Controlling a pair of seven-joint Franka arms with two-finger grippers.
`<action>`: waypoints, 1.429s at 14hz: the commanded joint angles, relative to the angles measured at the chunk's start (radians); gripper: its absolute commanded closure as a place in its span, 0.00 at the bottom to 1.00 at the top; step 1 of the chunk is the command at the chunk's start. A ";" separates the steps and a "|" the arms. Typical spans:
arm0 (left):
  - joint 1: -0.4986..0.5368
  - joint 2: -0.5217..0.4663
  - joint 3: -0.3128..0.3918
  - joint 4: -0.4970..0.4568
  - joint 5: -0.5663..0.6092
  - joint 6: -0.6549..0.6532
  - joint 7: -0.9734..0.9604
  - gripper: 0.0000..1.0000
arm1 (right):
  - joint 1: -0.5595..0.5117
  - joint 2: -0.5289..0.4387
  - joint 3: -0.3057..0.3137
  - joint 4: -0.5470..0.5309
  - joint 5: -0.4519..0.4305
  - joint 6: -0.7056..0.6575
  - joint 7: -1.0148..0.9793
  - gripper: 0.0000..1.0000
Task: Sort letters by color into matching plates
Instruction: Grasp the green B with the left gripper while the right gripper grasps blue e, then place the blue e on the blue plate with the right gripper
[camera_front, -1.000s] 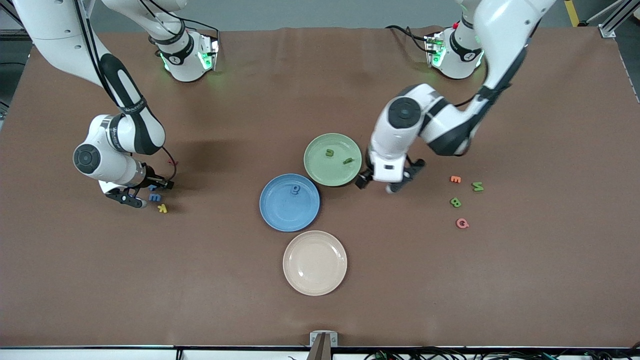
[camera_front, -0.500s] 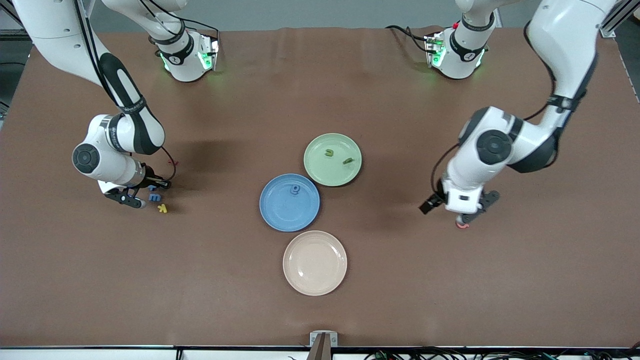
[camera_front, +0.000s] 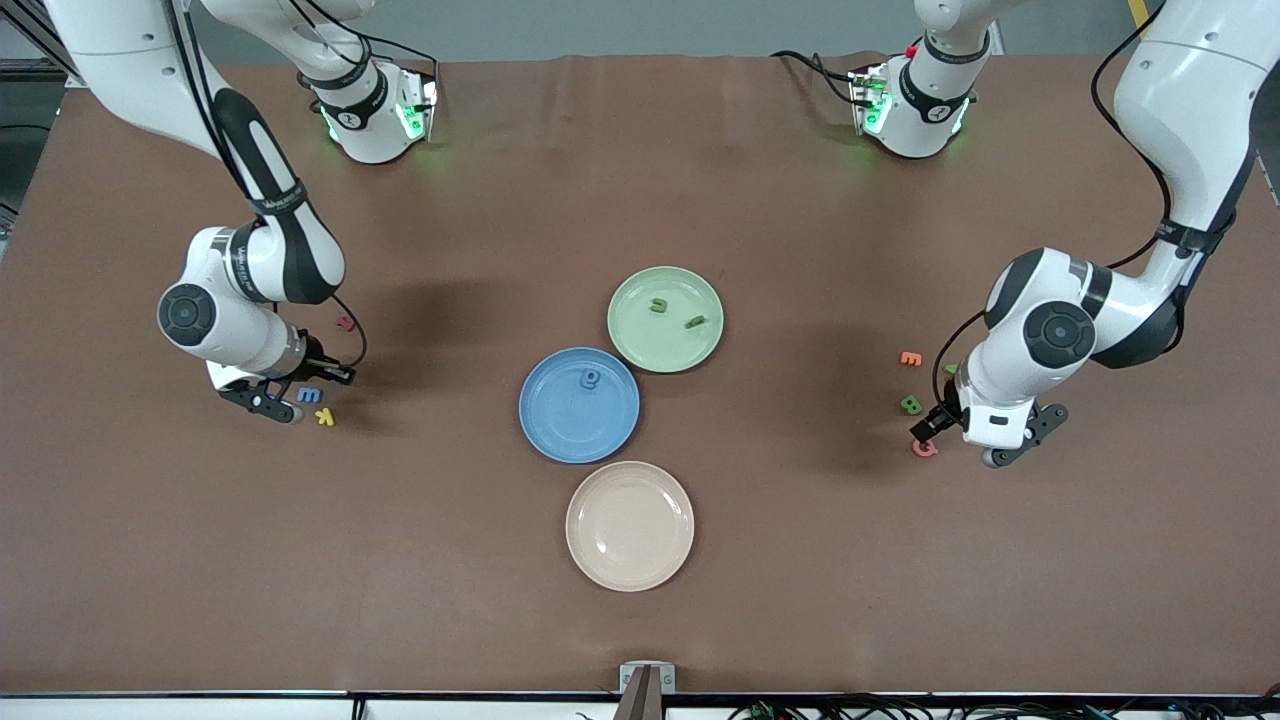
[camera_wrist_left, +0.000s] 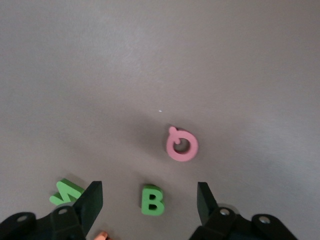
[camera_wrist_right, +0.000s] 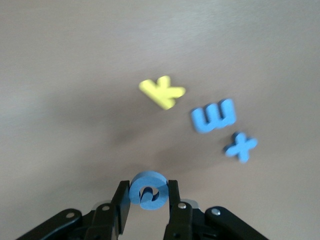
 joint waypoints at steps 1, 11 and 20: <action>0.014 0.045 -0.014 -0.004 0.022 0.012 -0.012 0.20 | 0.061 -0.016 0.001 0.127 -0.013 -0.179 0.118 0.82; 0.031 0.066 -0.014 -0.062 0.022 0.024 -0.024 0.33 | 0.427 0.298 0.002 0.619 0.005 -0.287 0.716 0.82; 0.033 0.053 -0.023 -0.061 0.022 0.015 -0.024 0.99 | 0.510 0.410 0.005 0.701 0.110 -0.102 0.783 0.82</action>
